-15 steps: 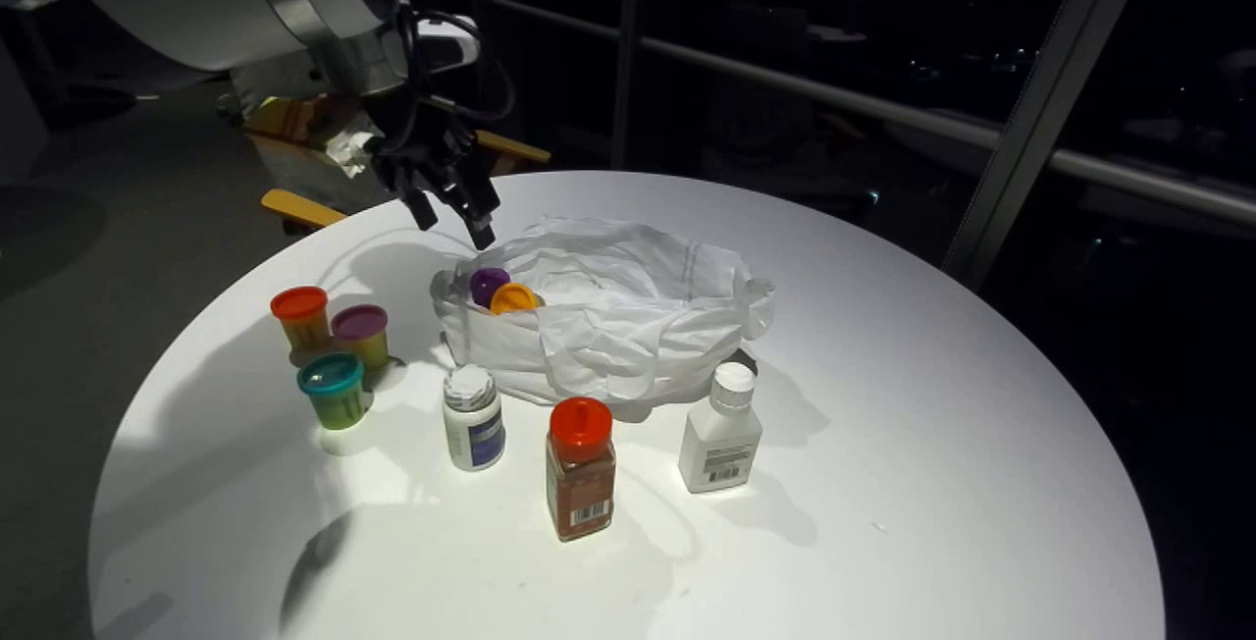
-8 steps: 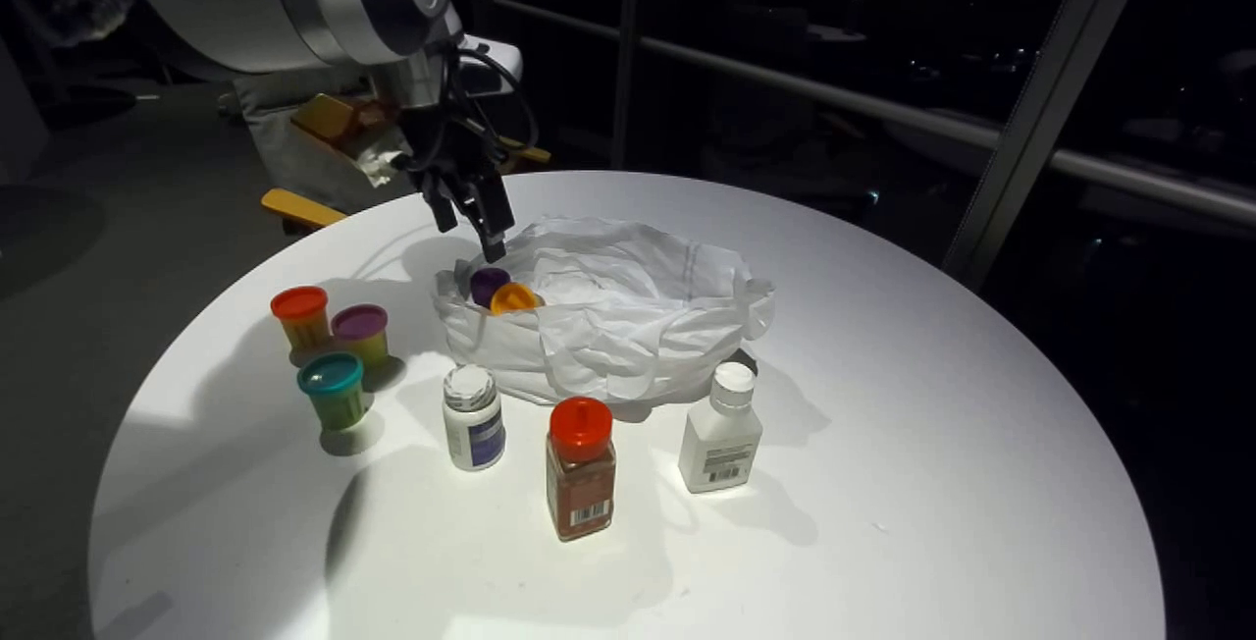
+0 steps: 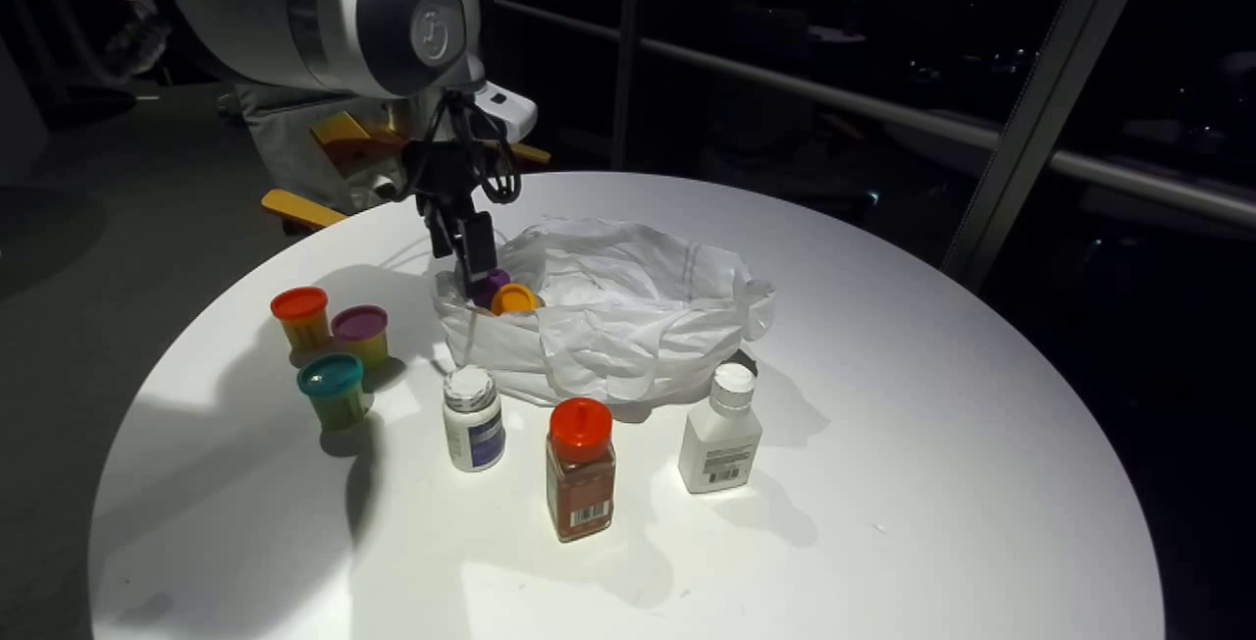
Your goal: Remove the contents in the plastic bag and put them on the table.
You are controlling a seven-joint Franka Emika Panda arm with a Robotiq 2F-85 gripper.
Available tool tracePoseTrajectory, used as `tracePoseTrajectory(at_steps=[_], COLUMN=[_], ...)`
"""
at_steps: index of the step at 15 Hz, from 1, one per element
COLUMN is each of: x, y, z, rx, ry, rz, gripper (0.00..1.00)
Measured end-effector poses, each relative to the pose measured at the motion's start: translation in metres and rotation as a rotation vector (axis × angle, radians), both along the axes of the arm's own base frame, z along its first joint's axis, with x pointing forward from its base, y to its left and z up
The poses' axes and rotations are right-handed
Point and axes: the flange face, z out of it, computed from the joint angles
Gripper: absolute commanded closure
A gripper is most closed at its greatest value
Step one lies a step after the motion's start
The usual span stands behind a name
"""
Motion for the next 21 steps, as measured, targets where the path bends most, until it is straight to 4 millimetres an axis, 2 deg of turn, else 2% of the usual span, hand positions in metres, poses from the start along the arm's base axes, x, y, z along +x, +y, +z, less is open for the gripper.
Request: tracePoseTrajectory(at_steps=[9,21], x=[0.006,0.0], y=[-0.01,-0.031], z=[-0.003,-0.011], rx=[0.116,0.149], ry=[0.006,-0.136], rz=[-0.23,-0.492], gripper=[0.0,0.0])
